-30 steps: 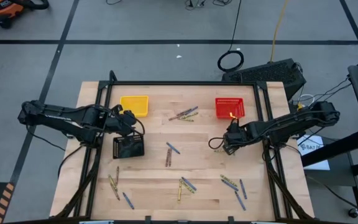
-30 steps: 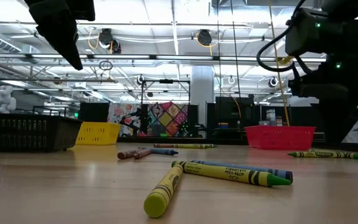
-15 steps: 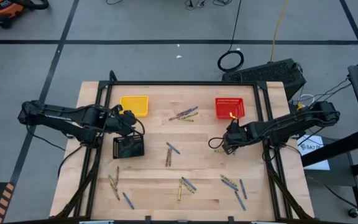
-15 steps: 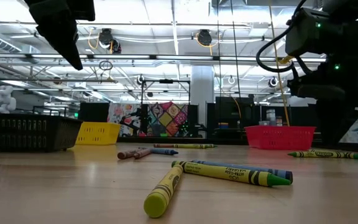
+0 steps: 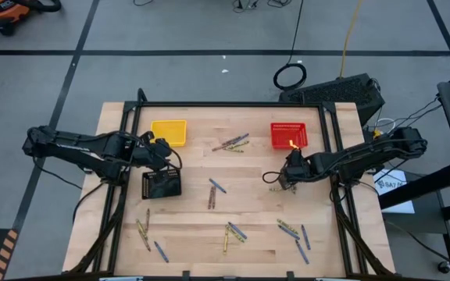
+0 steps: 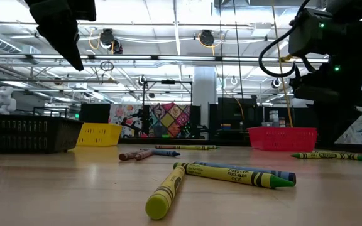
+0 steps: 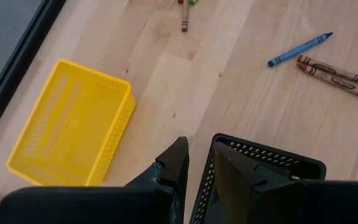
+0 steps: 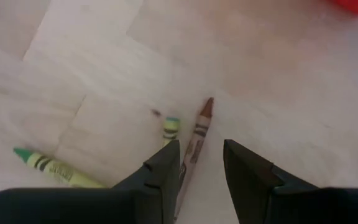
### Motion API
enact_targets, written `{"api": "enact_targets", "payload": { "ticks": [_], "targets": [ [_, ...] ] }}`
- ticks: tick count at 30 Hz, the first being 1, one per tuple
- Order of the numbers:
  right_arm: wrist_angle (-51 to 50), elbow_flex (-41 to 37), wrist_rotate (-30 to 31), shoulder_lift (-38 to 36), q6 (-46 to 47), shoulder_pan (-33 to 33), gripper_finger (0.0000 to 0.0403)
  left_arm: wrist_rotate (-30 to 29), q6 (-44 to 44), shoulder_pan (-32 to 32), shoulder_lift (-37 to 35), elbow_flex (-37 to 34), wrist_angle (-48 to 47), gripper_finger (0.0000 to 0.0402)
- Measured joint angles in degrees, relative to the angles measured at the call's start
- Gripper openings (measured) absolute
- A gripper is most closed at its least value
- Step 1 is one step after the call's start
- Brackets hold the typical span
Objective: Sort crayons
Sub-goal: Put the brown crayon into the red bin
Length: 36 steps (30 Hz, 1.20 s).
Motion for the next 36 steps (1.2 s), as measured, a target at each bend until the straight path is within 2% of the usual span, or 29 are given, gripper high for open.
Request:
{"api": "enact_targets", "payload": {
  "ticks": [11,23,27,33,36],
  "targets": [
    [5.60,-3.89,-2.23,0.00,1.22,0.44,0.0112,-0.13,0.02,0.00,0.00,-0.02,0.00,0.0080],
    [6.10,-6.52,-2.89,-0.17,1.37,0.48,0.0109,-0.13,0.00,0.00,0.00,-0.02,0.02,0.0080],
    [5.93,-6.72,-2.80,-0.15,0.38,0.48,0.0084,-0.13,0.00,0.00,0.00,-0.02,0.02,0.0080],
    [5.78,-6.77,-2.65,-0.11,-0.50,0.48,0.0015,-0.13,-0.02,0.00,0.00,-0.02,0.04,0.0080],
    [5.73,-6.77,-1.68,-0.09,-1.22,0.48,0.0007,-0.13,-0.02,0.00,0.00,-0.02,0.04,0.0080]
  ]
}}
